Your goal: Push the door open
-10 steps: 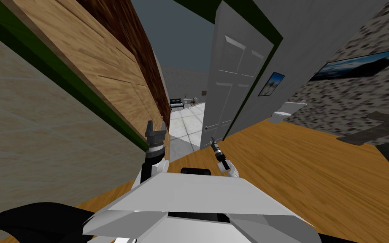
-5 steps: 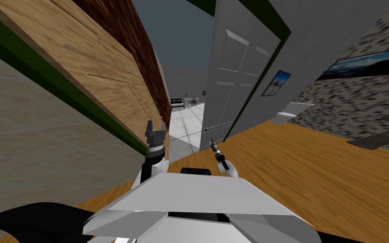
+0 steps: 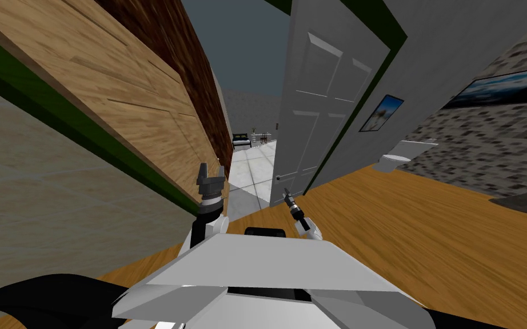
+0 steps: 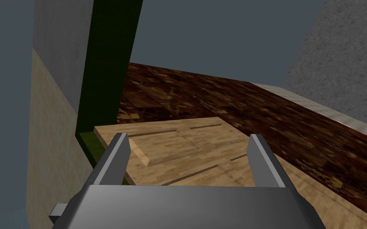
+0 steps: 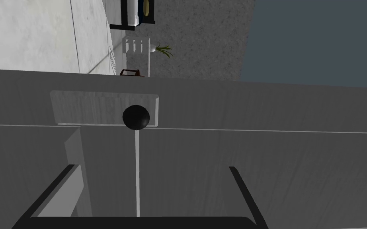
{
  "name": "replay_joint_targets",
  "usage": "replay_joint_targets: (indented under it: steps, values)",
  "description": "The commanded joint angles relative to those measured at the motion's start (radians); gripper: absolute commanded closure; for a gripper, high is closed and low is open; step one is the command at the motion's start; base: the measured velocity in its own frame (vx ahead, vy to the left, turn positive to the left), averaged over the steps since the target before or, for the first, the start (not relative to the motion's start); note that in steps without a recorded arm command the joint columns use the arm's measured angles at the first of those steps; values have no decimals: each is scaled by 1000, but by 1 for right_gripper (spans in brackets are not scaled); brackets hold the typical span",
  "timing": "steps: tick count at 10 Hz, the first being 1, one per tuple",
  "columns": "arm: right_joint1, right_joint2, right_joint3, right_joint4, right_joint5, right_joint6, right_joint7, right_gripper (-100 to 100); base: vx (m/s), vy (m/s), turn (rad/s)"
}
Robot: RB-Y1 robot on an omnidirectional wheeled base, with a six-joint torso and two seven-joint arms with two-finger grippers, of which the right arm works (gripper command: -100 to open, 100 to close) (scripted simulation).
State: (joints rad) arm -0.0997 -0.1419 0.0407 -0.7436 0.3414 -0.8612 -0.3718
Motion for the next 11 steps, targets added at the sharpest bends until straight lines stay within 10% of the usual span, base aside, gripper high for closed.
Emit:
replay_joint_targets:
  steps: [1,11]
  values:
    - [-14,1,2,33,7,-6,-6,-100,153,-121,50]
    - [-47,14,1,111,11,-16,0,-100,113,-18,34]
